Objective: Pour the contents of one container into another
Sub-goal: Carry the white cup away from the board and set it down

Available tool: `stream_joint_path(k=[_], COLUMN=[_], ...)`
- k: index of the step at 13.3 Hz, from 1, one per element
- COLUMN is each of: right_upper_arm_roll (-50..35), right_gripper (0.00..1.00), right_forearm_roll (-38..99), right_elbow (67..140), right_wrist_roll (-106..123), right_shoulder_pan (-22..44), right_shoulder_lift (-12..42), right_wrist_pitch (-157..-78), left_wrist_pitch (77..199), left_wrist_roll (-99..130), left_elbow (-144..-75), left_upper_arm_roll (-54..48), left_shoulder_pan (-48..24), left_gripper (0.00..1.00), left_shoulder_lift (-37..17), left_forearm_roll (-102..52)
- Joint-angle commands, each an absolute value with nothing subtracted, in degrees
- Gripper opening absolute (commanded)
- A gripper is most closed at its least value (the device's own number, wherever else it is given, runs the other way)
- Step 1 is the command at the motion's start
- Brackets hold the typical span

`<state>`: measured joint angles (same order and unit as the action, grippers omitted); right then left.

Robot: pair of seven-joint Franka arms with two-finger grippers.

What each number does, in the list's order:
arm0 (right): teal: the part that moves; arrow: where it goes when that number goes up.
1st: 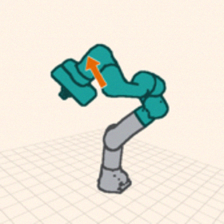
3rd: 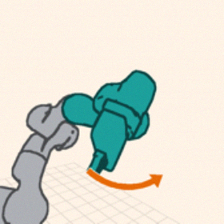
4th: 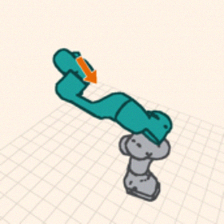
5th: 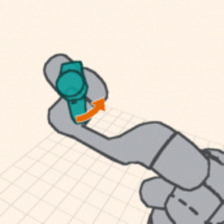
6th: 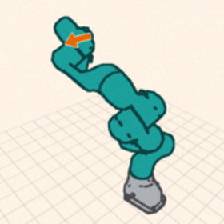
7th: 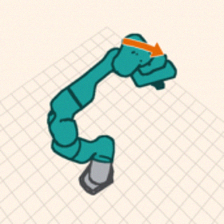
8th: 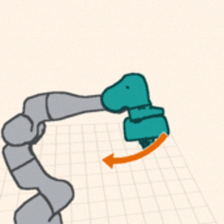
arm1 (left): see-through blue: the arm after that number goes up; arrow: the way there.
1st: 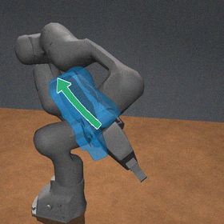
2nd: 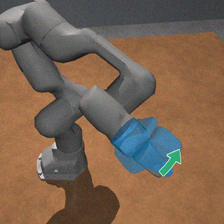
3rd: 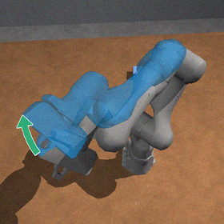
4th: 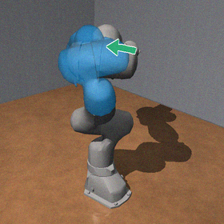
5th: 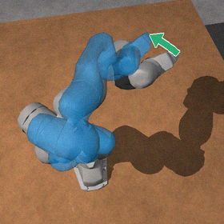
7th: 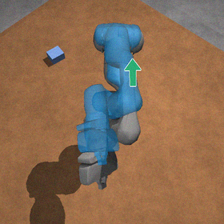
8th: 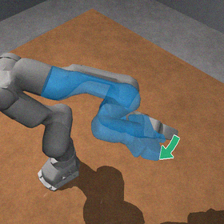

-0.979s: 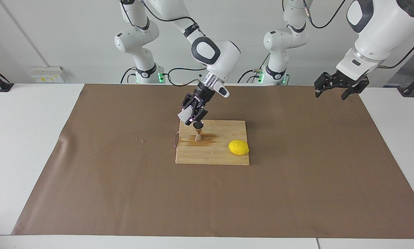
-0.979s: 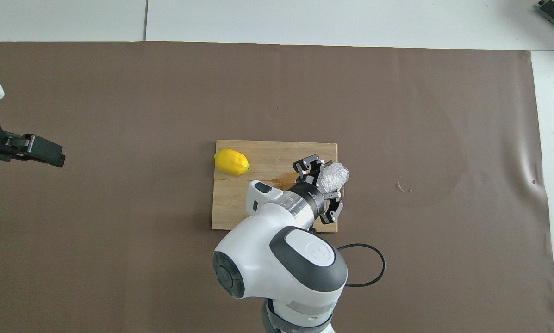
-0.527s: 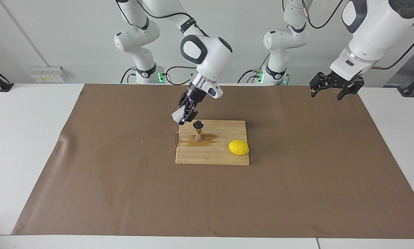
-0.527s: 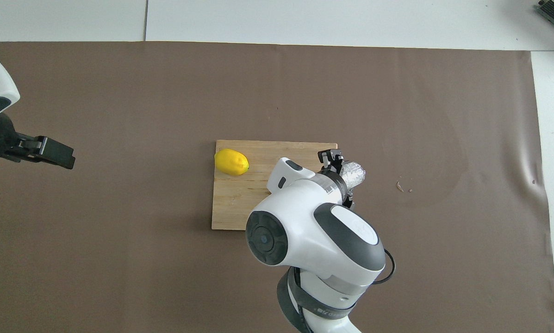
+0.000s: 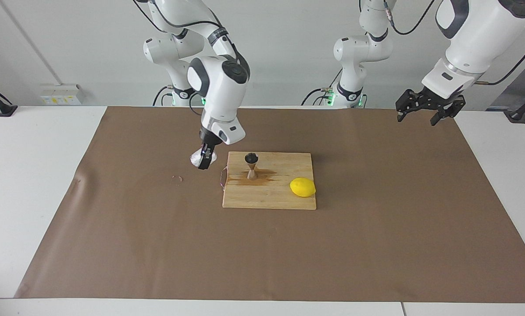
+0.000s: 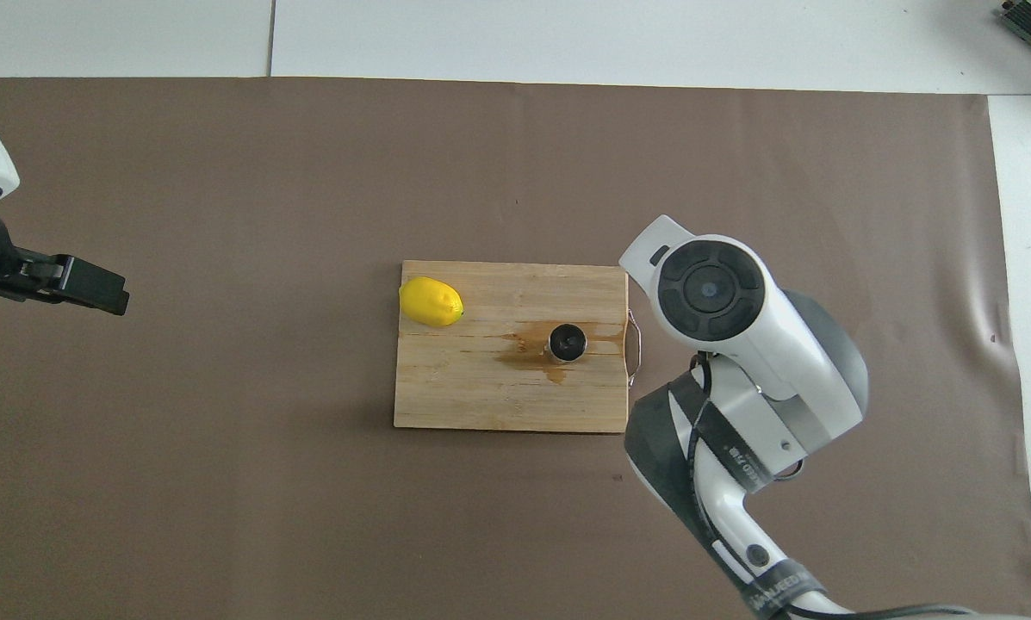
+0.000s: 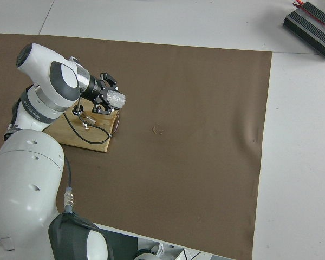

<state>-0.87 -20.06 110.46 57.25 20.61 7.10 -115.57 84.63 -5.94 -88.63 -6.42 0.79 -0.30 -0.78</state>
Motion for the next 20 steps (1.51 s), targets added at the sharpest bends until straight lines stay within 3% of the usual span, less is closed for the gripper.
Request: stream_joint_path(k=[1, 3, 8, 13, 20], right_upper_arm_roll=[-1.6, -1.5, -1.5, -1.5, -1.5], right_gripper=[0.36, 0.36, 0.36, 0.37, 0.37], right_forearm_roll=[-11.6, -4.9, 14.6, 32.3, 36.7], right_elbow=[115.5, 120.3, 127.1, 131.0, 132.2], right_wrist_roll=[62.7, 68.0, 88.3, 107.5, 121.3], right_shoulder_pan=[15.1, 12.8, 9.1, 5.9, -4.5], right_shoulder_lift=[6.1, 5.3, 5.4, 5.7, 6.7], right_wrist_pitch=[-122.3, -129.2, -137.2, -137.3, -133.3], left_wrist_pitch=[84.7, 85.8, 86.5, 86.5, 86.4], left_wrist_roll=[-6.7, -6.7, -6.6, -6.6, -6.6], left_elbow=[-91.8, -92.5, -92.3, -92.3, -92.0], left_upper_arm_roll=[-5.4, -5.4, -5.4, -5.4, -5.4], left_shoulder_pan=[0.1, 0.4, 0.5, 0.6, 0.6], left_gripper=[1.0, 1.0, 1.0, 1.0, 1.0], left_shoulder_lift=[2.7, 3.2, 3.1, 2.9, 2.5], left_forearm_roll=[0.2, -0.1, -0.2, -0.2, -0.2])
